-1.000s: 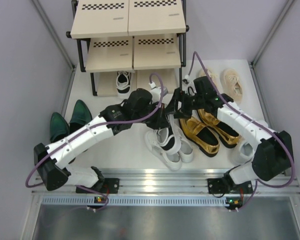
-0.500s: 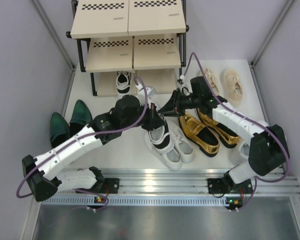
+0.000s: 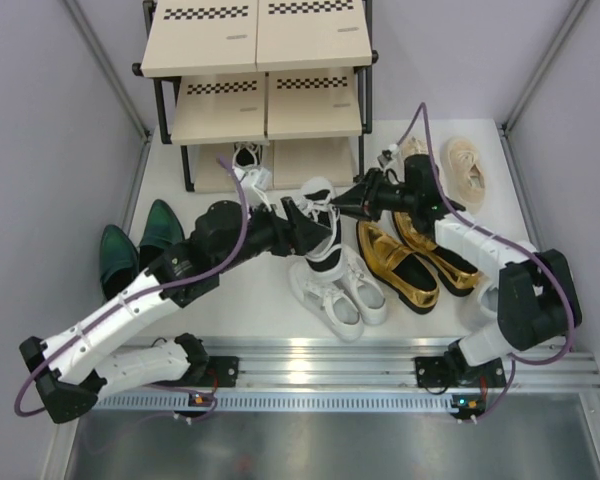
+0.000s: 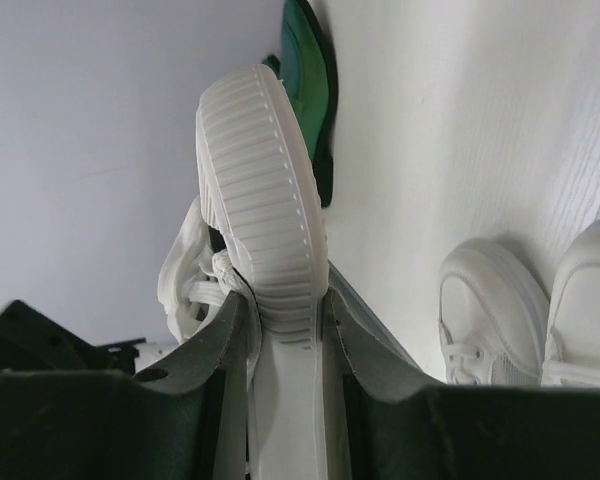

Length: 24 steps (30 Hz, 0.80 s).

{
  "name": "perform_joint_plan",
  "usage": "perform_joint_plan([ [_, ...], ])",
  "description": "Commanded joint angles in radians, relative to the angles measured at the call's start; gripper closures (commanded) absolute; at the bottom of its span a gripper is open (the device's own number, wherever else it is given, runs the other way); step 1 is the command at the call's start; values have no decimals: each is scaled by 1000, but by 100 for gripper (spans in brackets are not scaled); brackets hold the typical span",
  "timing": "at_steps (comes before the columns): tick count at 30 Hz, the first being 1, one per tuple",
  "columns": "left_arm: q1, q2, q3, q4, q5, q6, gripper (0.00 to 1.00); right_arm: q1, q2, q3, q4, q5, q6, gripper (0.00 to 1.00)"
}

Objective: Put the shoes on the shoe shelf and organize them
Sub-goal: Pick up the shoe at the center of the board.

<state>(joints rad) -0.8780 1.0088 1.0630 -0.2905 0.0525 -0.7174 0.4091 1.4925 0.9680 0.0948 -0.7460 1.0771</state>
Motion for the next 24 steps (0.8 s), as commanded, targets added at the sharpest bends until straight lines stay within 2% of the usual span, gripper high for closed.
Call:
perform_joint_plan([
  [1,-3,-93,-66,33,-184,-195,17,-85,-61,-3,219,11,124,100],
  [4,-3,-194,-202,79,-258,-399,9,-148,-60,-29,331,28,199,100],
  [6,-3,-260,-335,213,-270,-524,2,-167,-57,-41,400,42,245,100],
  [9,-3,-277,-438,355,-278,-615,2,-174,-57,-75,477,65,312,100],
  [12,-3,-219,-434,378,-260,-607,2,-174,-57,-75,490,79,351,100],
  [19,-3,-78,-462,693,-240,-597,2,-171,-69,-72,479,80,366,100],
  [24,-3,-27,-463,789,-258,-608,2,-162,-83,-92,476,83,369,100],
])
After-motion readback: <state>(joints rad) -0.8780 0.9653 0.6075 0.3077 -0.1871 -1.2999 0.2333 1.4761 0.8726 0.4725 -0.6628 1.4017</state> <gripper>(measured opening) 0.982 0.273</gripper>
